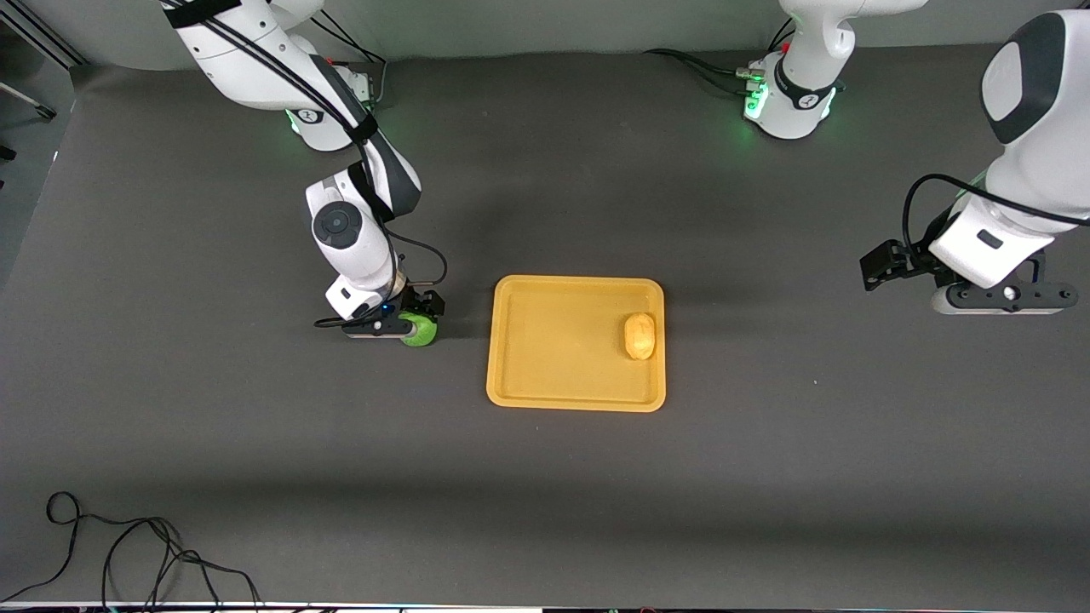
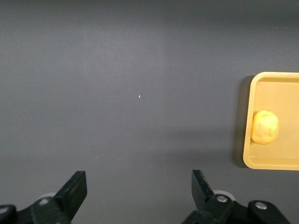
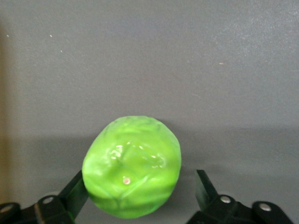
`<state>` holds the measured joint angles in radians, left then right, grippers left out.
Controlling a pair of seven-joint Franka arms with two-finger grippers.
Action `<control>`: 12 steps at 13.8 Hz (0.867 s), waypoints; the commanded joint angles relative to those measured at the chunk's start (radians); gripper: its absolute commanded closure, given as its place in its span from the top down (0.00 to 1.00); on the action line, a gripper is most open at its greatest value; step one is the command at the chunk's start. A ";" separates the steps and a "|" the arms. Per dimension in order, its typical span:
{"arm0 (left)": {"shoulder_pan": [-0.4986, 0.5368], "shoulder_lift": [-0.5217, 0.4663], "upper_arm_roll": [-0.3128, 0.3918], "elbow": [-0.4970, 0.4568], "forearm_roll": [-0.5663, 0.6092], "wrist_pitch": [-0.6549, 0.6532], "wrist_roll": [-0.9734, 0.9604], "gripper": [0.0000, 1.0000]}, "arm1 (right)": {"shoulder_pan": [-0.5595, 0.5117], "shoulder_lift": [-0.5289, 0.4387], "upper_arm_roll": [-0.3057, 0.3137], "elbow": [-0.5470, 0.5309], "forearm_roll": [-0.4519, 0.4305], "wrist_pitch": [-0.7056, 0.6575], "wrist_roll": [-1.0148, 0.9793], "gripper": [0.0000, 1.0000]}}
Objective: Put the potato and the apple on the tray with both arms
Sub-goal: 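Lower the right gripper onto the green apple and grasp it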
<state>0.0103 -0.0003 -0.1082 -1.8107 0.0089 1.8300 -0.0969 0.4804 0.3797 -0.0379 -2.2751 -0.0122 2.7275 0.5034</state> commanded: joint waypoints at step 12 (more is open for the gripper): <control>0.066 0.042 -0.002 0.088 0.008 -0.015 0.158 0.99 | 0.004 -0.102 -0.025 0.500 -0.037 -0.687 -0.005 0.44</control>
<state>0.0636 0.0313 -0.1068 -1.7600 0.0089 1.8481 0.0331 0.4801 0.2805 -0.0582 -1.9139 -0.0368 2.1818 0.5023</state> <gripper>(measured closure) 0.004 0.300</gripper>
